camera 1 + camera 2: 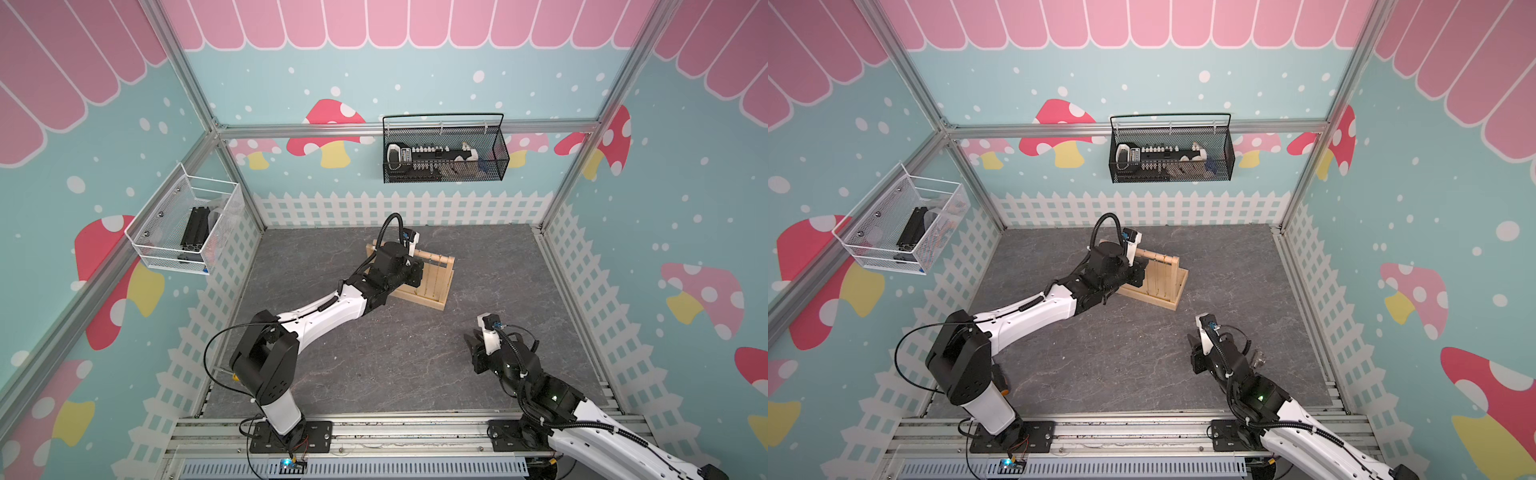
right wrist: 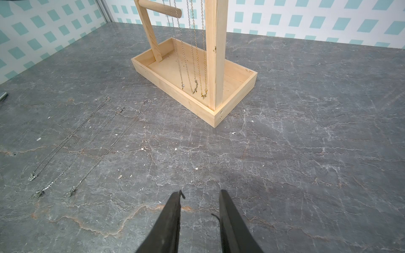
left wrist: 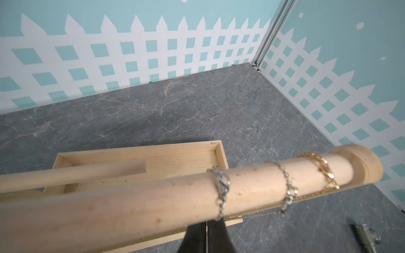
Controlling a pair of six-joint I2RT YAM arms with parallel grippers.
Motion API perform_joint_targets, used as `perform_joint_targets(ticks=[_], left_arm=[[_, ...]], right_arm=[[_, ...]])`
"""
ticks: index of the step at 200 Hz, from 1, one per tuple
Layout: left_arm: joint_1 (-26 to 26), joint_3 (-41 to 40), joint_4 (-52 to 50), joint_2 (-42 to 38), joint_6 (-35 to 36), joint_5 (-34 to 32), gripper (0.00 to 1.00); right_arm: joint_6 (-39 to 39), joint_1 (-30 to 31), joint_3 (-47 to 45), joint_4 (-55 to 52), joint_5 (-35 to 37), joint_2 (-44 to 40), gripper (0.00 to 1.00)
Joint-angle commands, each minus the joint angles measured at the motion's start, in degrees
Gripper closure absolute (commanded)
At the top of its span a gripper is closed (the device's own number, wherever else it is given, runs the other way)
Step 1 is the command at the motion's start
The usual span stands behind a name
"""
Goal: Take the necklace off the jewelry display stand
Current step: Take off the necklace from the stand.
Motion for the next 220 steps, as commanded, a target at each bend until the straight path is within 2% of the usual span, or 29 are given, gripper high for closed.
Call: perform_joint_targets(ticks=[1, 40, 68, 103, 154, 170, 220], left_arm=[[0.4, 1.5, 0.0, -0.4, 0.2, -0.4, 1.00], [0.4, 1.5, -4.5, -4.2, 1.9, -3.9, 1.00], [0.9, 2.0, -9.3, -7.0, 4.2, -9.0, 1.00], [3.7, 3.0, -16.0, -9.7, 5.6, -15.8, 1.00], [8.2, 2.8, -18.4, -12.6, 5.4, -24.4, 1.00], [8.3, 3.2, -19.0, -12.7, 5.2, -24.0, 1.00], [7.9, -0.6, -19.7, -18.2, 1.4, -15.3, 1.00]], right_arm=[[0.0, -0.2, -0.9, -0.5, 0.7, -0.2, 0.68], [-0.1, -0.2, -0.8, -0.5, 0.6, -0.3, 0.68], [-0.1, -0.2, -0.9, -0.5, 0.4, -0.3, 0.68], [-0.1, -0.2, -0.9, -0.5, 0.4, -0.5, 0.68], [-0.1, -0.2, -1.0, -0.6, 0.4, -0.6, 0.68], [-0.1, -0.2, -1.0, -0.6, 0.5, -0.5, 0.68], [0.0, -0.2, -1.0, -0.9, 0.7, -0.7, 0.68]])
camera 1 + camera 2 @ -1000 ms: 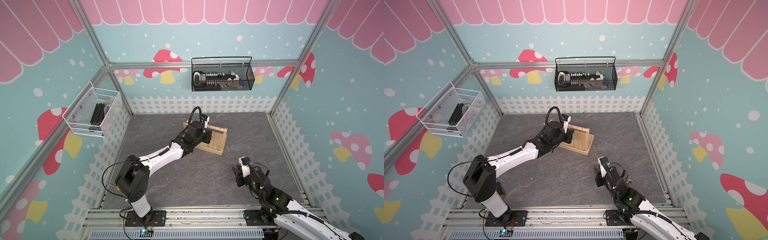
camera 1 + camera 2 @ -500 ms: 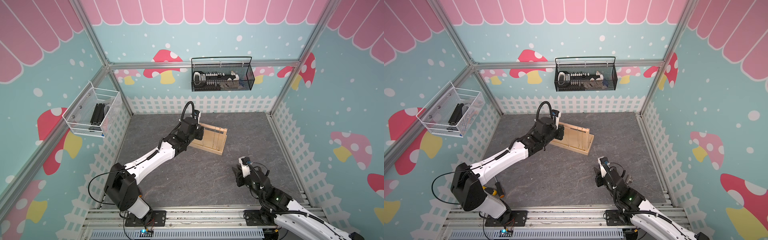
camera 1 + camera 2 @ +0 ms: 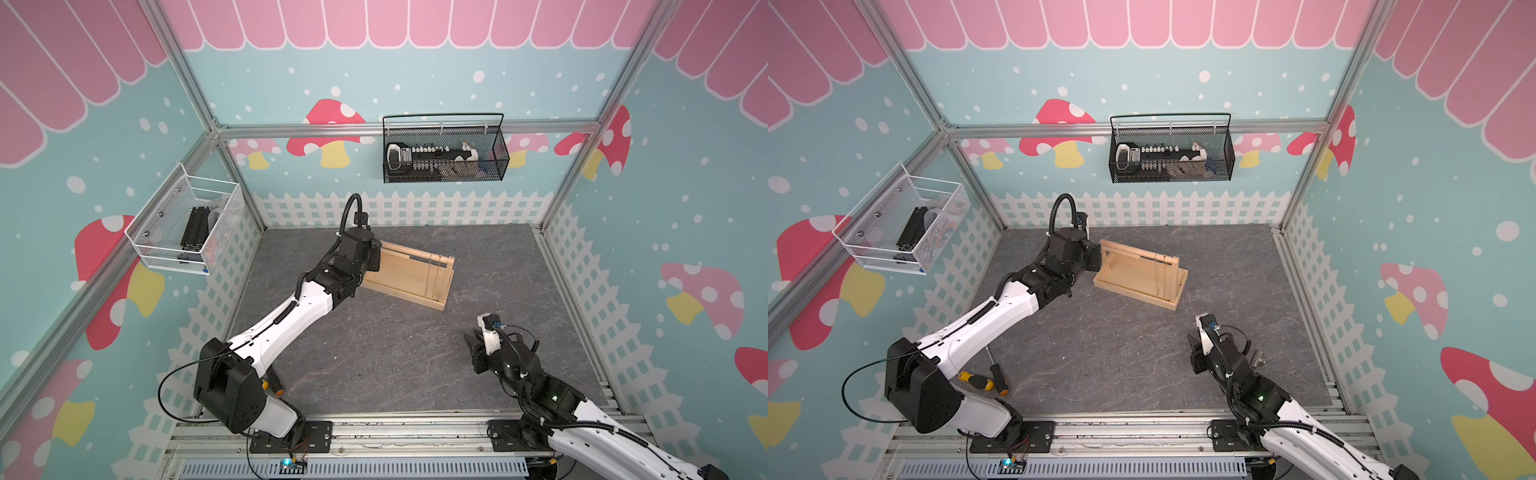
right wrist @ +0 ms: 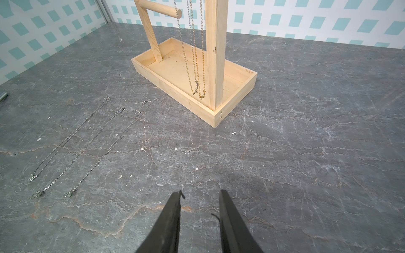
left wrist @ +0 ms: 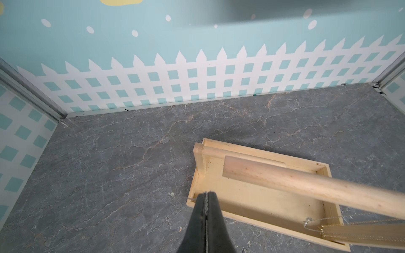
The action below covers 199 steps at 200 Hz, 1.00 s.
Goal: Take the necklace off the jewelry display stand
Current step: Take off the necklace from the stand, then place the necklace at the center of the board.
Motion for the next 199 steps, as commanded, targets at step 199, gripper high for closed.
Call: perform_joint_targets(ticks=[199], left_arm=[[-25.8, -22.2, 3.0, -28.7, -15.6, 25.4, 1.00]], right_arm=[[0.3, -0.2, -1.3, -1.7, 1.4, -2.5, 0.68]])
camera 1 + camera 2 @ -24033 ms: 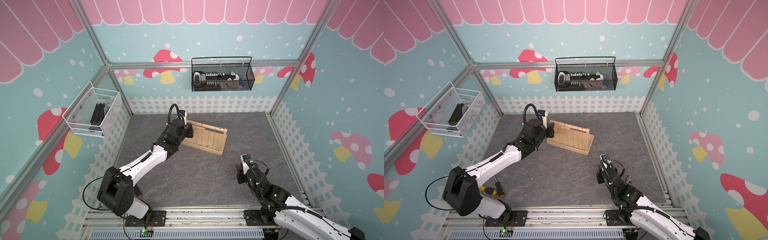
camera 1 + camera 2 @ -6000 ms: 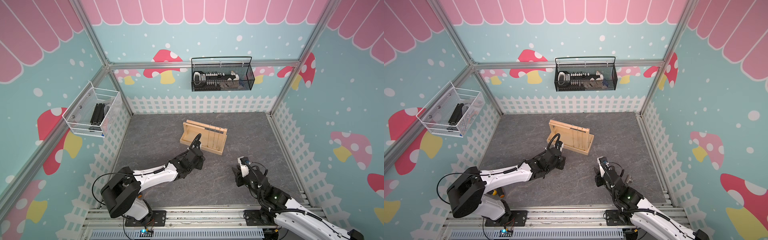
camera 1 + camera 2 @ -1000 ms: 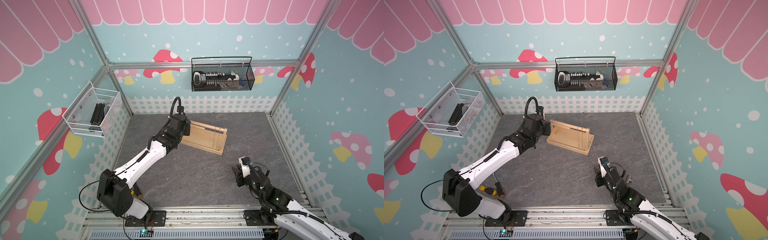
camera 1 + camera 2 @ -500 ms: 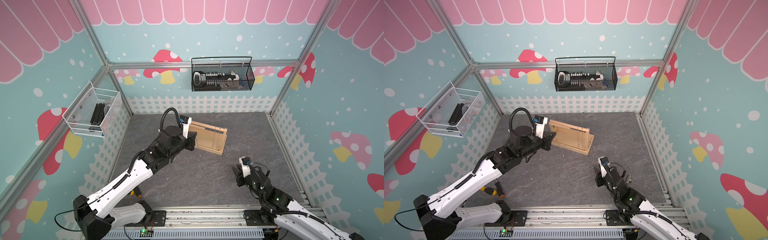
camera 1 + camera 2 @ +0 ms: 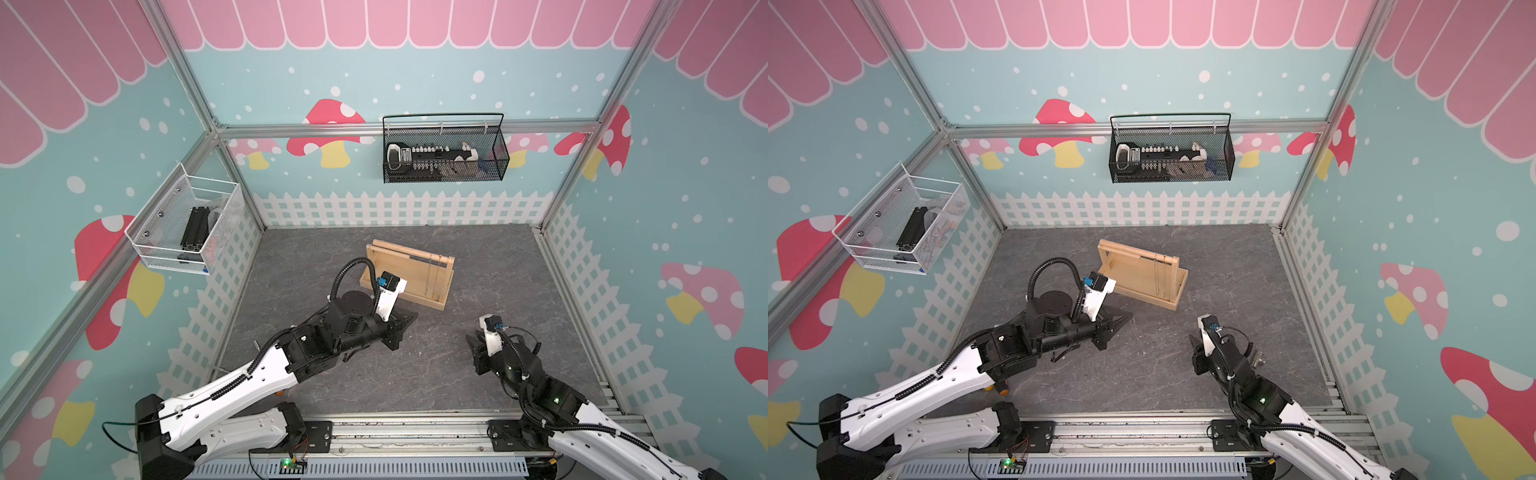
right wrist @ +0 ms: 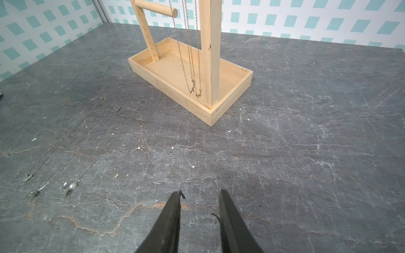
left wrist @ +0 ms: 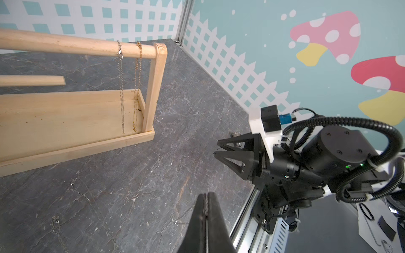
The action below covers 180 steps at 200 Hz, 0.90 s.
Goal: Take the necklace off the jewelry display stand
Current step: Place the necklace at the center of the board.
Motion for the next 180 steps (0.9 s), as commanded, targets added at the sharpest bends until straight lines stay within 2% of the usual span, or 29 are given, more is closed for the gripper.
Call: perform_joint_targets(ticks=[1, 66, 180], left_arm=[[-1.5, -1.9, 1.8, -2.2, -3.1, 0.0, 1.00], [-6.6, -6.9, 4.0, -4.5, -5.1, 0.3, 1.00], [-10.2, -15.0, 9.5, -5.7, -9.0, -2.0, 1.00]], right_arm=[[0.3, -0.2, -0.6, -0.5, 0.5, -0.4, 0.68], [0.5, -0.2, -0.6, -0.5, 0.4, -0.3, 0.68], [0.4, -0.2, -0.5, -0.1, 0.4, 0.3, 0.68]])
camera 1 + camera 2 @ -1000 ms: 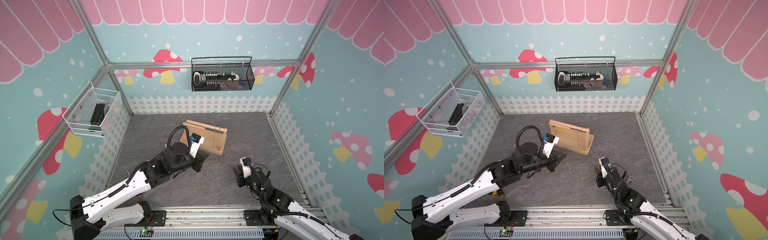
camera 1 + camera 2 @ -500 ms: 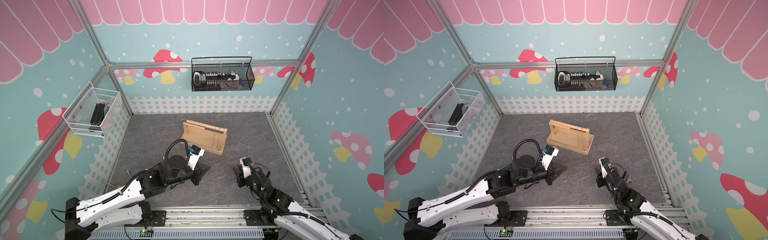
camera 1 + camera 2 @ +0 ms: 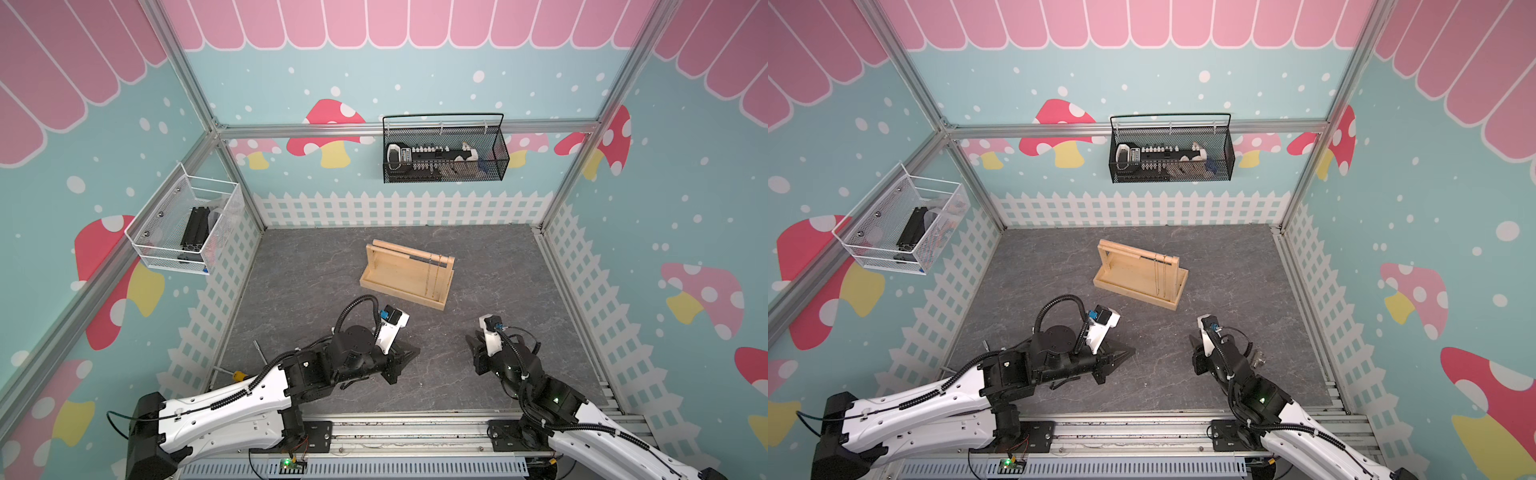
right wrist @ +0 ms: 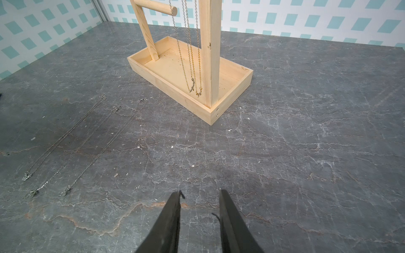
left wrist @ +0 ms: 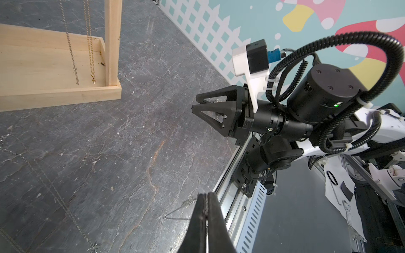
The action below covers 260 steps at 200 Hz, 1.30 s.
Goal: Take the necklace off the jewelry display stand
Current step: Place the necklace at the center of the board.
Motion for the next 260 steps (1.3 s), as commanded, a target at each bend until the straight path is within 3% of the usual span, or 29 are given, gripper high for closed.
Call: perform_joint_targets(ticks=[1, 151, 260], left_arm=[[-1.4, -1.4, 2.7, -0.6, -2.0, -1.4, 1.00], [-4.6, -6.6, 0.7, -7.0, -3.5, -7.2, 1.00], [-4.6, -6.7, 1.6, -4.7, -2.6, -8.0, 1.00]], right_arm=[[0.3, -0.2, -0.5, -0.1, 0.4, 0.0, 0.68], [0.2, -0.2, -0.5, 0.5, -0.1, 0.8, 0.68], [0.2, -0.2, -0.5, 0.5, -0.1, 1.0, 0.68]])
